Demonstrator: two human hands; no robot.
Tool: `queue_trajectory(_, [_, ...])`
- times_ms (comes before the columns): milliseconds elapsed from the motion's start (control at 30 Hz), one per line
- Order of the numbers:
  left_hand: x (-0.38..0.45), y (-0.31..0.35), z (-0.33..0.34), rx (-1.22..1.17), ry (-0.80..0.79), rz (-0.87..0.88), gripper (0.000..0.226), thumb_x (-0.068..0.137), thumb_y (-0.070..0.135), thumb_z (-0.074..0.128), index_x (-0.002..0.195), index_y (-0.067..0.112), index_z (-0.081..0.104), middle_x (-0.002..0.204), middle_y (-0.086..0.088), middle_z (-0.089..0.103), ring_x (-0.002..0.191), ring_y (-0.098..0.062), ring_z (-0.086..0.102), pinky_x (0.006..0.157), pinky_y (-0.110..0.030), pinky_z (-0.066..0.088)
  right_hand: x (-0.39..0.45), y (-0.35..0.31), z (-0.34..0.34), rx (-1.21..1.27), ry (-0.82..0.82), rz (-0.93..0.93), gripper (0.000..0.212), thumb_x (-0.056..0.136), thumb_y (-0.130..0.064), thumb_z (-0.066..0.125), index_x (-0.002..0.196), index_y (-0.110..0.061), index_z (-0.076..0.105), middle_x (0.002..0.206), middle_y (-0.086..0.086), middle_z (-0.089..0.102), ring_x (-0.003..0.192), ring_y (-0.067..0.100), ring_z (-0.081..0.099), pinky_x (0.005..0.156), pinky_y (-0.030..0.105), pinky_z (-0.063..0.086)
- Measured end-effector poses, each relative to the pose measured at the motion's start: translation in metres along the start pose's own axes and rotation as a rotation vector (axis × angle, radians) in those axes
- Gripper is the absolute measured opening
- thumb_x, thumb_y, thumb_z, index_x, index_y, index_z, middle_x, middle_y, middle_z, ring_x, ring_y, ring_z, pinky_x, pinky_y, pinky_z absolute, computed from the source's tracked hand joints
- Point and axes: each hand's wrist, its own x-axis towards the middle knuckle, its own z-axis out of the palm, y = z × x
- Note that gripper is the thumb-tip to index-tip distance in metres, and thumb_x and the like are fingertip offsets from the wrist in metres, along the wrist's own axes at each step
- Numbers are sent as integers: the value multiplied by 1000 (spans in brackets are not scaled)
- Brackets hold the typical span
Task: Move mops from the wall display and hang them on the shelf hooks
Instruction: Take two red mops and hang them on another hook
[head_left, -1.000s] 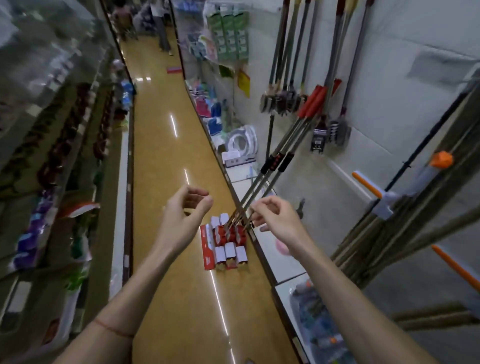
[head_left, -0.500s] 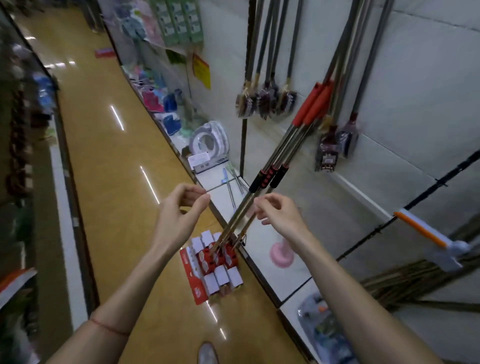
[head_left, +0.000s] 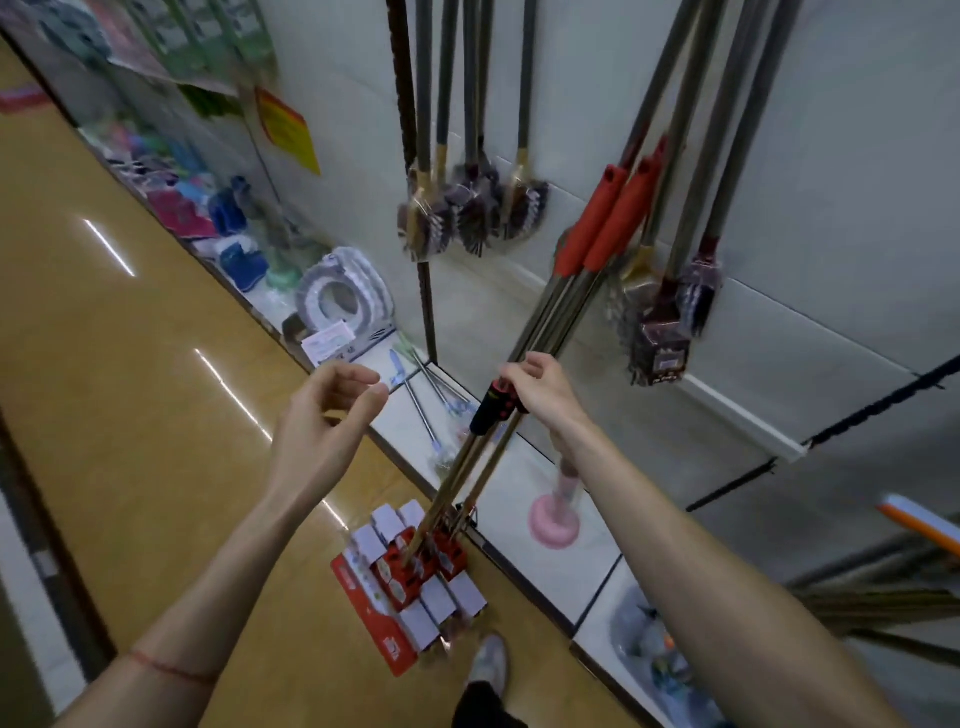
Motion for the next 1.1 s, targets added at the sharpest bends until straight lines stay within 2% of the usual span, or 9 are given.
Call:
queue_trajectory(100, [29,-12,-5,1,-14,-2,19,93,41,70,105,26,70,97,-3,73,93,-24,70,75,-31,50,37,-5,10,-20,38,34,71,99,-29,61,158,-4,30,155,7,47,134,24,53,106,31,42])
queue_trajectory(200, [53,-25,-8,-20,-35,-12,11,93,38,71,101,30,69,95,-5,73,92,-27,70,77,-41,55,64,-5,17,-14,133,84,57,93,-31,65,139,-2,47,119,5,61,110,25,63,94,40,51])
queue_trajectory(300, [77,-41,-12,-12,-106,-20,7,97,35,70,102,31,69,96,-4,72,94,-28,70,80,-46,56,91,4,23,-11,223,116,41,85,-33,68,116,-10,53,111,11,68,108,30,67,99,46,53])
queue_trajectory(433, [109,-55,-14,-2,-205,-15,6,96,36,70,100,32,69,96,-1,72,92,-24,70,78,-42,56,108,4,31,13,325,113,26,86,-28,66,107,-20,53,106,3,67,110,29,68,101,45,53])
queue_trajectory(600, [135,-65,-18,25,-282,-5,4,99,25,71,102,23,71,93,2,72,87,-17,68,71,-29,51,120,-6,42,57,389,164,48,89,-29,64,134,-16,53,107,-4,59,115,24,59,106,41,48])
queue_trajectory(667, [145,-68,-19,37,-299,-8,4,98,26,71,101,23,70,93,4,72,87,-16,68,71,-27,50,124,-8,44,64,431,179,45,92,-29,63,133,-14,52,114,0,57,115,24,56,104,38,47])
queue_trajectory(833, [169,-69,-10,44,-349,18,3,98,31,71,99,29,69,96,1,74,93,-20,71,76,-36,58,128,0,44,65,429,156,29,89,-30,63,114,-16,59,95,0,62,94,22,63,91,37,50])
queue_trajectory(933, [185,-68,10,21,-379,14,13,94,39,70,101,27,71,98,-2,76,94,-24,72,78,-42,58,117,2,46,85,391,93,2,89,-20,62,87,-20,62,81,1,69,77,17,63,85,35,52])
queue_trajectory(1100, [221,-62,72,6,-529,11,21,100,25,69,118,14,71,106,-9,78,101,-23,75,75,-21,54,92,1,55,14,260,100,34,88,-23,59,56,-16,66,63,1,71,70,19,69,75,28,49])
